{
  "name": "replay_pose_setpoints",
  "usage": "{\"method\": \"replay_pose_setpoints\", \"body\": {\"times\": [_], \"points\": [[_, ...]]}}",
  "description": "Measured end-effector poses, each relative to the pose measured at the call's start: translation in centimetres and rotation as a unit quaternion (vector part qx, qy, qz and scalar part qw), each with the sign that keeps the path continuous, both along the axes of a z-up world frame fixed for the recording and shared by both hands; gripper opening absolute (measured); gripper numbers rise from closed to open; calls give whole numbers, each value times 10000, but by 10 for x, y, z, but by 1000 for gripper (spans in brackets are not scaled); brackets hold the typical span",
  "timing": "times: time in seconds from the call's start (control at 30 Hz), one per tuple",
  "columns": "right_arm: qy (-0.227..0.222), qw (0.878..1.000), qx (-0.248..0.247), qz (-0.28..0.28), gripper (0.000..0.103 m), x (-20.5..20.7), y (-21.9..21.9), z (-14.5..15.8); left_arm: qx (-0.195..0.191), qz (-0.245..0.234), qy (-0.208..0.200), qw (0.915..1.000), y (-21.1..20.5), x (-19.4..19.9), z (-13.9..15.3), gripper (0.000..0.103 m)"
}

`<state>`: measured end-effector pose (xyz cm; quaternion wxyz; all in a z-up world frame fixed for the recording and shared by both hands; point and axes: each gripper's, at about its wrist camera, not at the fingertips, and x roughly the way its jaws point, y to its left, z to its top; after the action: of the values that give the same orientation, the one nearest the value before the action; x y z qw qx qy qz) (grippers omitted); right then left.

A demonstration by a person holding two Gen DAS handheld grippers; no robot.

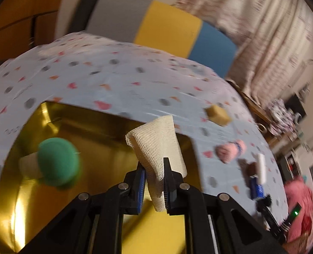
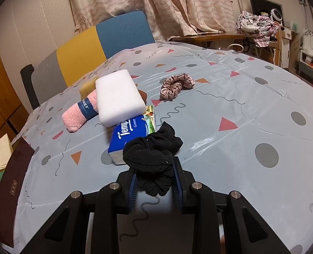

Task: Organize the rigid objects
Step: 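Carry the beige cloth into the gold tray and open the left gripper, then carry the black scrunchie into the gold tray and open the right gripper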

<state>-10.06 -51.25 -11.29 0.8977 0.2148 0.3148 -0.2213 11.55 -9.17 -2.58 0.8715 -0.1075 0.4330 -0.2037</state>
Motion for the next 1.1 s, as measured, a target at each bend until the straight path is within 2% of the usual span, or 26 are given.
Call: {"method": "replay_pose_setpoints", "body": {"times": [0.17, 0.2, 0.27, 0.33, 0.47, 0.63, 0.97, 1.1], "points": [[62, 10000, -66, -1, 29, 1, 2, 0, 78, 329, 347, 9988, 21, 21, -23, 16], [74, 9999, -79, -2, 29, 1, 2, 0, 107, 357, 432, 9984, 23, 24, -27, 20], [109, 9999, -119, -2, 29, 2, 3, 0, 92, 328, 500, 9982, 27, 27, -32, 33], [133, 9998, -146, -4, 29, 3, 3, 0, 238, 390, 387, 9982, 29, 24, -29, 47], [184, 9996, -206, -5, 29, 4, 5, 1, 449, 382, 155, 9981, 31, 16, -21, 48], [231, 9994, -255, -8, 29, 5, 6, 1, 502, 362, 81, 9980, 40, 5, -15, 48], [58, 9996, -267, 26, 27, -8, 13, 18, 471, -290, -311, 9980, 39, -41, 5, 48], [16, 9992, -363, 167, 27, -14, 26, 32, 417, -525, -326, 9972, 34, -51, 8, 48]]}}
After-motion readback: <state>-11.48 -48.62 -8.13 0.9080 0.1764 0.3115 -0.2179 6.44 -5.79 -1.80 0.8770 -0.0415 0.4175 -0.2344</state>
